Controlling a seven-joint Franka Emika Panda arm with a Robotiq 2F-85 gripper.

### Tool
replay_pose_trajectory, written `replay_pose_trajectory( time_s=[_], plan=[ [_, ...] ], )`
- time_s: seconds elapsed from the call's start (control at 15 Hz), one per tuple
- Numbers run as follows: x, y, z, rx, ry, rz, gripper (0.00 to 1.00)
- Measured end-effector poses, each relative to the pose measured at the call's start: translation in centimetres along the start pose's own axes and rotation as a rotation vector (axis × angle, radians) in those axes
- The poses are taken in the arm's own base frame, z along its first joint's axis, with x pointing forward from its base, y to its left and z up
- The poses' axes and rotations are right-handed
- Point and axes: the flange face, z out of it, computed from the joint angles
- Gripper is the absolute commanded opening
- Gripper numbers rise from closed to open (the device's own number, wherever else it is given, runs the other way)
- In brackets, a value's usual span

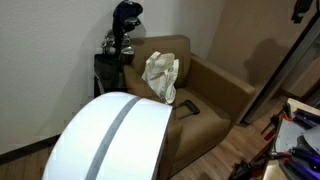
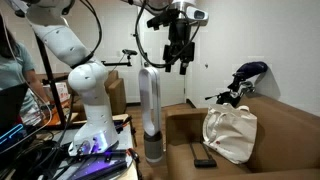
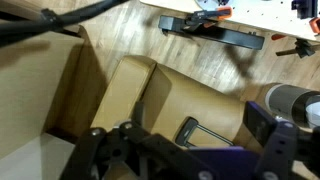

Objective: Pick up the black object on the chair and put it inside the bag

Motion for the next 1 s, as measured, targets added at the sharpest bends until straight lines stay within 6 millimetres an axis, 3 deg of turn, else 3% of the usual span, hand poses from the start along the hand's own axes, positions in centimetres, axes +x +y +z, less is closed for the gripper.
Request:
replay_pose_trajectory(
  time_s=[0.6,0.8,1.0],
  plan=[
    [0.5,-0.2,-0.1,-0.01,0.012,-0.026,1.0],
    [4.2,-1.6,0.1,-0.05,0.064,-0.175,1.0],
    [10.3,-4.6,2.3,-0.048,0.095,-0.338,1.0]
  ],
)
